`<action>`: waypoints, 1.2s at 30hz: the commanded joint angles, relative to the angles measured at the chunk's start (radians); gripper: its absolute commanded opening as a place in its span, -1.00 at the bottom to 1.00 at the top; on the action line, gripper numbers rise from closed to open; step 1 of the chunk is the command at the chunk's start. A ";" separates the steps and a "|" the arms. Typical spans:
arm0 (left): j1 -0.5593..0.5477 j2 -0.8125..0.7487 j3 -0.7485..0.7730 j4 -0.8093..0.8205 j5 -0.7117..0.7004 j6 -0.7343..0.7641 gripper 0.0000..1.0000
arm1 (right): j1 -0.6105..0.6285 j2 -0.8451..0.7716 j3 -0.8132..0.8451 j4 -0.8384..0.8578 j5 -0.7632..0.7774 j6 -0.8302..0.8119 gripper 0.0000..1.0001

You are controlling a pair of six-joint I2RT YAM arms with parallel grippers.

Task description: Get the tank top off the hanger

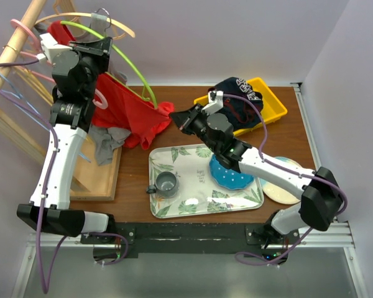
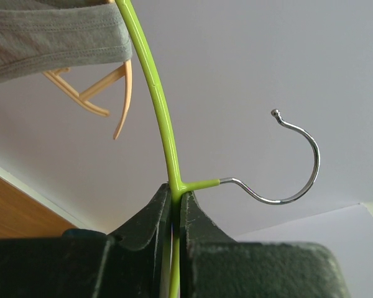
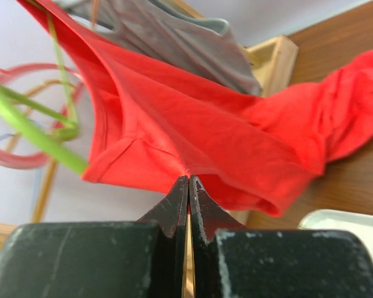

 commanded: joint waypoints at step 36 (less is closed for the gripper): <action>-0.029 -0.297 -0.325 -0.078 0.842 -0.076 -1.00 | -0.214 0.414 0.333 0.540 -0.827 -0.432 0.76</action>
